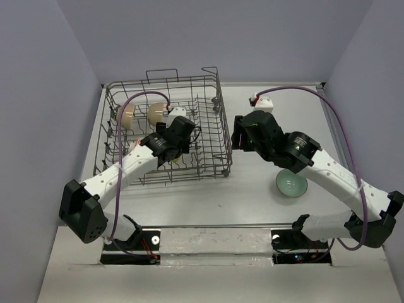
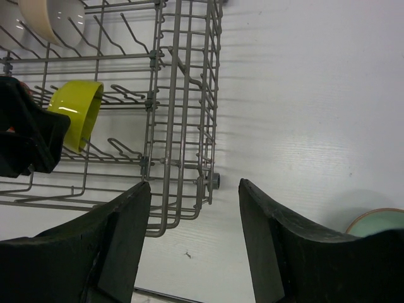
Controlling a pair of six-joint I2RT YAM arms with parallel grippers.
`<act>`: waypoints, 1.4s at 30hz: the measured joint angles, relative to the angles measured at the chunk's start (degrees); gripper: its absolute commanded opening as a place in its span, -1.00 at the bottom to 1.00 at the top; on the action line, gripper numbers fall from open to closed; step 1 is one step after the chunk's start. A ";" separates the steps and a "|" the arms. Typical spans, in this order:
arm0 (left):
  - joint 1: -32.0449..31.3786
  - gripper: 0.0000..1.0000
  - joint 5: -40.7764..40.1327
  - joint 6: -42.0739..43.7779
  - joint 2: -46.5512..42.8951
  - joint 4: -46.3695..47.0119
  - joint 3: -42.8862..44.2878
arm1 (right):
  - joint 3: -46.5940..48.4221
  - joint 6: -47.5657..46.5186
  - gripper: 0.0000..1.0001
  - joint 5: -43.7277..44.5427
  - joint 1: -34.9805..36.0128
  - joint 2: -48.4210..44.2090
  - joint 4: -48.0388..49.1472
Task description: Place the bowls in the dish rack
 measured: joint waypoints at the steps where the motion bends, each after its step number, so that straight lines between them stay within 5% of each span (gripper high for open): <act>1: -0.02 0.49 -0.35 0.13 0.98 0.09 0.37 | 0.00 -0.02 0.27 0.20 0.00 -0.55 -0.15; 29: -0.04 0.49 -0.48 1.09 4.55 1.75 2.54 | -0.13 0.11 0.38 8.85 0.00 -5.03 -3.26; 36: -0.02 0.50 1.53 2.80 -4.90 0.79 7.78 | -0.85 4.79 0.48 21.11 -0.85 -10.03 -10.45; 42: -0.02 0.50 5.20 4.13 -16.06 4.74 8.50 | -8.70 6.97 0.55 21.94 -12.81 -10.93 -14.40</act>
